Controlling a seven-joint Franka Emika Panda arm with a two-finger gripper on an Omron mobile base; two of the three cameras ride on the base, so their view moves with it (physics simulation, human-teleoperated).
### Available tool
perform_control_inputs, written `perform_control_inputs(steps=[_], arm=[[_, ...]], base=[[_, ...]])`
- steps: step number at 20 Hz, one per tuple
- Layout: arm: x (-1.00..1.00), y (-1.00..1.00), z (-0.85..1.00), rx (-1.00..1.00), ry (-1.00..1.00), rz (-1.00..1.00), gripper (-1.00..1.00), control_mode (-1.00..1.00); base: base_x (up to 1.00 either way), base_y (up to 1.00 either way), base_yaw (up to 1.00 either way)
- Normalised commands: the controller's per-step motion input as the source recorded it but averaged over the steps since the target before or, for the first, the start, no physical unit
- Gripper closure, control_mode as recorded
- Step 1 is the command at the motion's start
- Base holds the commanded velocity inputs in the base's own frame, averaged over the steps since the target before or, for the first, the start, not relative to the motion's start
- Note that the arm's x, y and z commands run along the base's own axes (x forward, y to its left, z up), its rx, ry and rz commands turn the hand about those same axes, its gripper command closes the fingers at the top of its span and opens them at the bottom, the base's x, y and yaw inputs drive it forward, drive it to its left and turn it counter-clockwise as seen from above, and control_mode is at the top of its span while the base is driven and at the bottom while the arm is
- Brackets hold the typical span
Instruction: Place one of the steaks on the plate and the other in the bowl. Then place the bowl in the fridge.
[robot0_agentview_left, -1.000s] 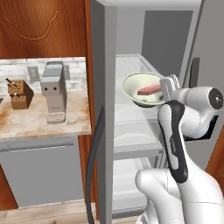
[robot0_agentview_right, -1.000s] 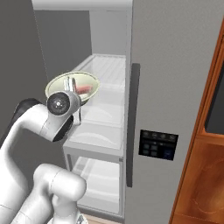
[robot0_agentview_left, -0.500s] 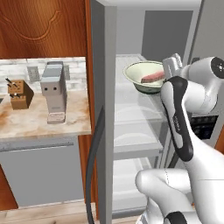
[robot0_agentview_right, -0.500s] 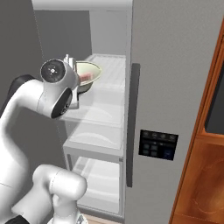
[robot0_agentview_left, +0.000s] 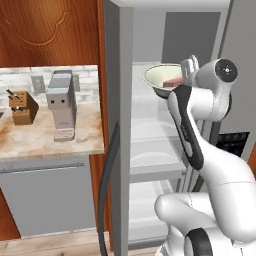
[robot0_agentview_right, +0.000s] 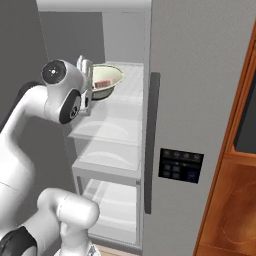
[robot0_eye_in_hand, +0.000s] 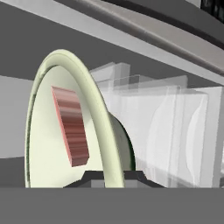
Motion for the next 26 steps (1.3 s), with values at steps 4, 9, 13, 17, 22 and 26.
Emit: perform_control_inputs(steps=[4, 9, 13, 17, 22, 26], arm=[[0.57, 0.00, 0.00, 0.11, 0.00, 0.00, 1.00, -1.00], [0.57, 0.00, 0.00, 0.08, 0.00, 0.00, 1.00, -1.00], [0.57, 0.00, -0.11, 0.00, 0.00, 0.00, 1.00, -1.00], [0.62, 0.00, -0.23, 0.00, 0.00, 0.00, 1.00, -1.00], [0.65, 0.00, -0.30, 0.00, 0.00, 0.00, 1.00, -1.00], [0.69, 0.00, -0.25, 0.00, 0.00, 0.00, 1.00, -1.00]], base=[[0.00, 0.00, 0.00], [0.00, 0.00, 0.00], [0.00, 0.00, 0.00], [0.00, 0.00, 0.00], [0.00, 0.00, 0.00], [0.00, 0.00, 0.00]])
